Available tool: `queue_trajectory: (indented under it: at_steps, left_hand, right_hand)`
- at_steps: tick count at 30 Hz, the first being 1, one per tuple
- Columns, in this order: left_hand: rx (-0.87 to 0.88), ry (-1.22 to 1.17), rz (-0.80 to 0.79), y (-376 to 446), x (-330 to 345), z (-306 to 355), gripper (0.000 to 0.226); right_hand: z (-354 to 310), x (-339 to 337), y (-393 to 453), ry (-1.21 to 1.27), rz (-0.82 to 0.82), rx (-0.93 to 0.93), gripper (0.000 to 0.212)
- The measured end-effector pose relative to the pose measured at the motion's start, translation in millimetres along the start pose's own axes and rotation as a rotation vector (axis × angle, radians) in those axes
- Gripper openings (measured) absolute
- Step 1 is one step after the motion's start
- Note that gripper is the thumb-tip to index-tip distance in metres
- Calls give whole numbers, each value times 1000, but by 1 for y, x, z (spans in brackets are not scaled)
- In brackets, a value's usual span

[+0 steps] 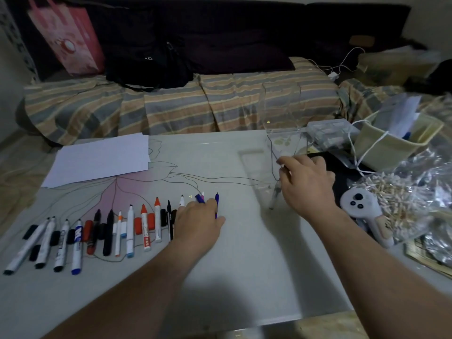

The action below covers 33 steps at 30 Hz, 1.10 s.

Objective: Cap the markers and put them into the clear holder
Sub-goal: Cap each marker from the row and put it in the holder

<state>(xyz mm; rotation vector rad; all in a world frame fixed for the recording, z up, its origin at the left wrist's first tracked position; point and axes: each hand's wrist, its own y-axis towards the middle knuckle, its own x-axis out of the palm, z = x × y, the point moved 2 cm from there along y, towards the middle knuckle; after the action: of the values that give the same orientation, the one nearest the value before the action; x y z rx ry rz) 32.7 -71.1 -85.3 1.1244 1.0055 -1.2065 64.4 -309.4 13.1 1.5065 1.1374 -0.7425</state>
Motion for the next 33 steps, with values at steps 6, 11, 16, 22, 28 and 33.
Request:
queue_trajectory:
  at_steps: [6, 11, 16, 22, 28, 33]
  left_hand:
    - [-3, 73, 89, 8, -10, -15, 34]
    - [13, 75, 36, 8, -6, -27, 35]
    - [77, 66, 49, 8, -12, -29, 24]
    - [-140, -653, 79, 11, -35, -22, 12]
    - [-536, -1522, 84, 13, -50, -27, 24]
    - [-642, -1739, 87, 13, -55, -39, 20]
  right_hand:
    - [-64, 18, -15, 150, 13, -296, 25]
    - [-90, 84, -54, 111, -683, -267, 35]
    - [-90, 102, -59, 70, -653, -202, 35]
    - [-73, 94, -47, 47, -605, 16, 38]
    - [-64, 77, -38, 837, -617, 654, 14]
    - [-78, 57, -28, 1196, -543, 679, 15]
